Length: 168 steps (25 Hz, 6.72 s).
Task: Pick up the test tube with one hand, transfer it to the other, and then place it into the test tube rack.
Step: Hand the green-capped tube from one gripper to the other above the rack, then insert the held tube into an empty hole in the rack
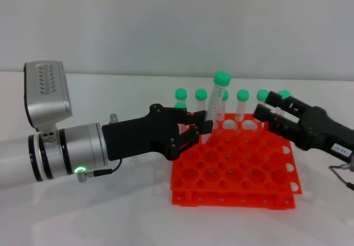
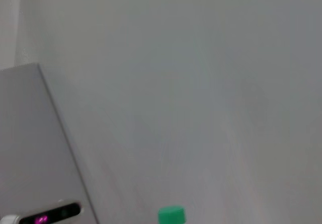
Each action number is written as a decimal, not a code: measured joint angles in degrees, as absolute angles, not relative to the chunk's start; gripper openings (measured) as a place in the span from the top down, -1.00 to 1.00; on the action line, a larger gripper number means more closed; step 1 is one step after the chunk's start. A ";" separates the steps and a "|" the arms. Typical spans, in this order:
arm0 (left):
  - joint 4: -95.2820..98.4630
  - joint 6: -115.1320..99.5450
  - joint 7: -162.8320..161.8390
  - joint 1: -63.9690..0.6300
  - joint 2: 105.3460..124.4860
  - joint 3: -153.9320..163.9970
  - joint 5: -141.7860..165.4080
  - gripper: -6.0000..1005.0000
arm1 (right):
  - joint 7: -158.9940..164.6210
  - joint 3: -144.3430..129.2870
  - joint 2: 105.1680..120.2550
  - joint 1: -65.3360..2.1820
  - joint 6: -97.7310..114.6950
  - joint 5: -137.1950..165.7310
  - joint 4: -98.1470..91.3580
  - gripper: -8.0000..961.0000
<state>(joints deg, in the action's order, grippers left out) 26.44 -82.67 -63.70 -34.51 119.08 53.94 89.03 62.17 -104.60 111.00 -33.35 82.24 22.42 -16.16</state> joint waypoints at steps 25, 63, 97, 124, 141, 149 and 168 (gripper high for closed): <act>23.32 -82.66 -61.80 -35.69 119.26 56.42 87.41 0.42 | 57.66 -104.56 114.63 -37.78 79.94 24.89 -16.48 -0.28; 20.25 -79.56 -59.57 -35.54 119.54 56.27 84.78 0.36 | 58.00 -103.85 114.69 -37.38 79.72 25.79 -17.03 0.57; 10.77 -74.53 -57.97 -42.37 120.06 58.69 83.35 -0.06 | 56.09 -101.53 115.33 -37.94 79.50 25.28 -17.10 0.57; 9.72 -83.95 -49.51 -30.61 120.16 59.86 70.48 -0.06 | 55.36 -97.03 112.08 -39.51 78.11 26.49 -20.03 0.57; 1.65 -82.39 -35.48 -17.53 119.82 59.31 37.73 -0.05 | 55.74 -97.09 113.98 -44.27 64.08 37.67 -23.11 0.57; 0.19 -78.44 -33.19 -16.76 119.76 59.32 29.78 -0.05 | 54.53 -97.50 115.23 -43.64 57.78 39.48 -25.01 0.57; -0.18 -76.04 -33.35 -16.92 119.82 59.32 28.85 -0.05 | 54.55 -101.42 116.18 -43.90 52.25 37.65 -25.99 0.57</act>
